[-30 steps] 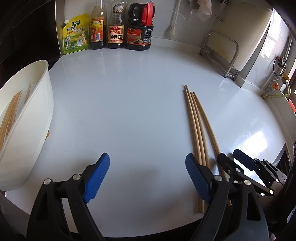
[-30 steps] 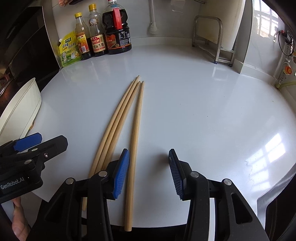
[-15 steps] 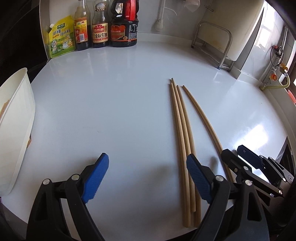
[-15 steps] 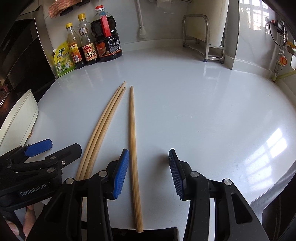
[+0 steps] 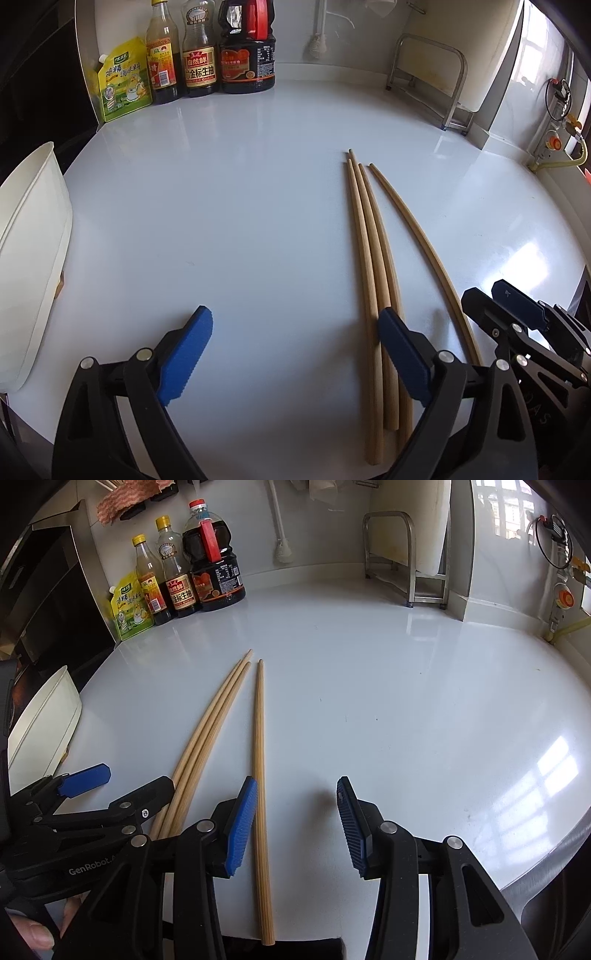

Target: Organize utensils

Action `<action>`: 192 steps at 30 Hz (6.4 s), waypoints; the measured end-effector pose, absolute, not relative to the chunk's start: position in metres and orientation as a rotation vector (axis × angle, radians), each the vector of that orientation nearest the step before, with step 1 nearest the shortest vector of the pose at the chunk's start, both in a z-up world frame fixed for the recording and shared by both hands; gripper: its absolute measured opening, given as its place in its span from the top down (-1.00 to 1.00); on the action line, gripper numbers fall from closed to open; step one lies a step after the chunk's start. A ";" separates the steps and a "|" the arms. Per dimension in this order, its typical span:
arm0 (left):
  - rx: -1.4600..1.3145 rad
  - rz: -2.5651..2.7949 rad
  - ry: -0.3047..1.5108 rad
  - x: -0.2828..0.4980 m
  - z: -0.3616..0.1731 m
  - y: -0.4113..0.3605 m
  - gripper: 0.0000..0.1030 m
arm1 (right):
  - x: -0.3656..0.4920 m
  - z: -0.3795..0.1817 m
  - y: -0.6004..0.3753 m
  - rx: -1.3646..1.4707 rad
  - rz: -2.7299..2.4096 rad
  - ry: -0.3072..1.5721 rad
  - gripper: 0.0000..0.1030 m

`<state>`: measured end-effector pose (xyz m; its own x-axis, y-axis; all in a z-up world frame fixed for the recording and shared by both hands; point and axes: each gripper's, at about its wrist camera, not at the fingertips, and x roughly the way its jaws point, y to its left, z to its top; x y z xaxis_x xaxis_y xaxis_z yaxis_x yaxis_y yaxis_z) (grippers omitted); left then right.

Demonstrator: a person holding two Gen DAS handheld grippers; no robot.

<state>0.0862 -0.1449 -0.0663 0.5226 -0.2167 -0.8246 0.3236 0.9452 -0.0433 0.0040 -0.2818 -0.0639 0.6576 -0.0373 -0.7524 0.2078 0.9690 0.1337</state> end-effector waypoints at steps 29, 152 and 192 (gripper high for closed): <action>0.147 -0.258 0.953 0.102 -0.069 -0.132 -0.75 | 0.013 -0.068 -0.267 0.087 -0.157 0.871 0.11; -0.194 -0.004 0.850 0.135 0.010 0.201 0.85 | 0.158 0.009 0.061 0.124 0.459 0.888 0.88; -0.134 -0.129 0.789 0.068 0.037 0.095 -0.15 | 0.040 0.027 -0.095 0.167 0.209 0.769 0.43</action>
